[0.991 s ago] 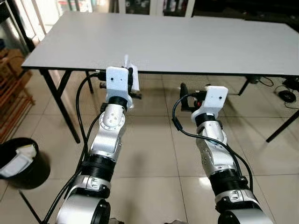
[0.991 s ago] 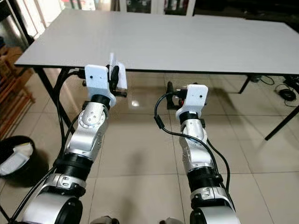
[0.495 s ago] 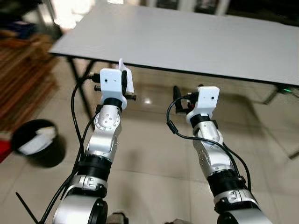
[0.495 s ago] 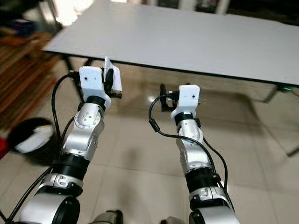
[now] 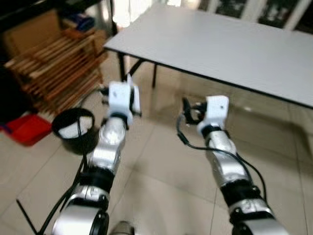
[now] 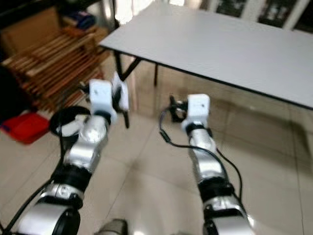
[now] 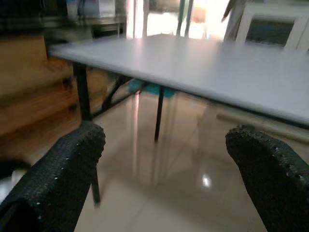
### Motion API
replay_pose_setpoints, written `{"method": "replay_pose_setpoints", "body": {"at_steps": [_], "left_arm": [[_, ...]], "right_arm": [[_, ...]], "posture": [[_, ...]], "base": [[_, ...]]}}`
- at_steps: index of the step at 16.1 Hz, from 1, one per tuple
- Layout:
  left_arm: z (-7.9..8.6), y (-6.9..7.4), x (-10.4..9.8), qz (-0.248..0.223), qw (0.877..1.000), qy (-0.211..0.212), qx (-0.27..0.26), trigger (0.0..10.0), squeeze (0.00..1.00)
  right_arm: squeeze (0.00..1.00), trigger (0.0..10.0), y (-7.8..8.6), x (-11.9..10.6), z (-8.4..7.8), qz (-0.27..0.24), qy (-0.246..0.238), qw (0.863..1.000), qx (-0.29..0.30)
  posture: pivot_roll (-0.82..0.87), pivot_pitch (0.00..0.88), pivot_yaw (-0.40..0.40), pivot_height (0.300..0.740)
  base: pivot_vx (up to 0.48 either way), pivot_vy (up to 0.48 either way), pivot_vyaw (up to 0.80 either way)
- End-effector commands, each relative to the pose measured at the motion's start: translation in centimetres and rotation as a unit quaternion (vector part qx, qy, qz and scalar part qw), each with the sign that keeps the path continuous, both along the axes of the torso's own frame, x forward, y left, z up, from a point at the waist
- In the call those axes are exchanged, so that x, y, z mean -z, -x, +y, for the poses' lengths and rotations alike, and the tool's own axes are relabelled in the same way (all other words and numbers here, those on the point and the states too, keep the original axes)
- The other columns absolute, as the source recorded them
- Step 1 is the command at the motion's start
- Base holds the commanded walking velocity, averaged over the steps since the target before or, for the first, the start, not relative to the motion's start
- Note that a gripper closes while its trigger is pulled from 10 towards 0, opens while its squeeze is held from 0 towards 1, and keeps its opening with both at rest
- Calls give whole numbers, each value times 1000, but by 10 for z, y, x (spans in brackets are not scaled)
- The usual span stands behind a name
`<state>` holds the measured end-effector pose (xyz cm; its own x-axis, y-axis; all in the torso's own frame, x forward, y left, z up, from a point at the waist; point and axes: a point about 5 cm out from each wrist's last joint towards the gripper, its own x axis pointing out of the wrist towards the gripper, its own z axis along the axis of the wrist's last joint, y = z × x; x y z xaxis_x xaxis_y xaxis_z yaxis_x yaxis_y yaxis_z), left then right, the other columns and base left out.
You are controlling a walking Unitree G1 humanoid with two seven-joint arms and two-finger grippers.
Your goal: Picking trash to rubbish bin
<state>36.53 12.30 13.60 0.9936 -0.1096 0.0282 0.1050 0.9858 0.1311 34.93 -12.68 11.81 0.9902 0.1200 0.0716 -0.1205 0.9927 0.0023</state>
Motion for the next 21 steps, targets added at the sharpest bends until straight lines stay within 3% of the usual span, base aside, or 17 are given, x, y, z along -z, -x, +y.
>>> {"method": "replay_pose_setpoints", "body": {"at_steps": [1, 2, 3, 4, 5, 6, 9, 12, 18, 21], "left_arm": [[12, 6, 26, 47, 998, -40, 1, 10000, 0], [15, 13, 44, 73, 992, -98, 17, 10000, 0], [18, 25, 69, 113, 979, -163, 41, 10000, 0], [24, 41, 95, 164, 967, -189, 54, 10000, 0], [33, 57, 119, 217, 958, -182, 44, 10000, 0], [36, 63, 127, 234, 955, -178, 41, 10000, 0], [52, 107, 172, 339, 921, -190, 33, 10000, 0], [59, 129, 188, 385, 910, -153, 12, 10000, 0], [61, 143, 198, 412, 905, -105, -17, 10000, 0], [64, 152, 203, 428, 899, -86, -42, 10000, 0]], "right_arm": [[0, 10000, 5, 20, -3, 42, 26, 999, -2], [0, 10000, 8, 32, -8, 65, 39, 997, -1], [0, 10000, 13, 45, -14, 94, 40, 995, 0], [0, 10000, 20, 61, -20, 127, 44, 991, 0], [0, 10000, 31, 83, -22, 178, 54, 983, -15], [0, 10000, 35, 89, -22, 193, 58, 979, -19], [0, 10000, 67, 131, -21, 292, 84, 952, -42], [0, 10000, 87, 151, -25, 344, 90, 934, -44], [0, 10000, 121, 177, -13, 410, 54, 907, -81], [0, 10000, 137, 188, -15, 443, 56, 892, -76]], "posture": [[-35, 88, -71, 740], [-34, 87, -71, 740], [-37, 89, -69, 740], [-39, 89, -69, 740], [-38, 92, -71, 740], [-37, 91, -73, 740], [-32, 88, -79, 740], [-28, 85, -81, 740], [-25, 61, -87, 740], [-25, 48, -93, 740]], "base": [[0, 0, 800], [0, 0, 800], [0, 0, 800], [0, 0, 800], [0, 0, 800], [0, 0, 800], [0, 0, 800], [0, 0, 754], [0, 0, 207], [376, 0, 0]]}}
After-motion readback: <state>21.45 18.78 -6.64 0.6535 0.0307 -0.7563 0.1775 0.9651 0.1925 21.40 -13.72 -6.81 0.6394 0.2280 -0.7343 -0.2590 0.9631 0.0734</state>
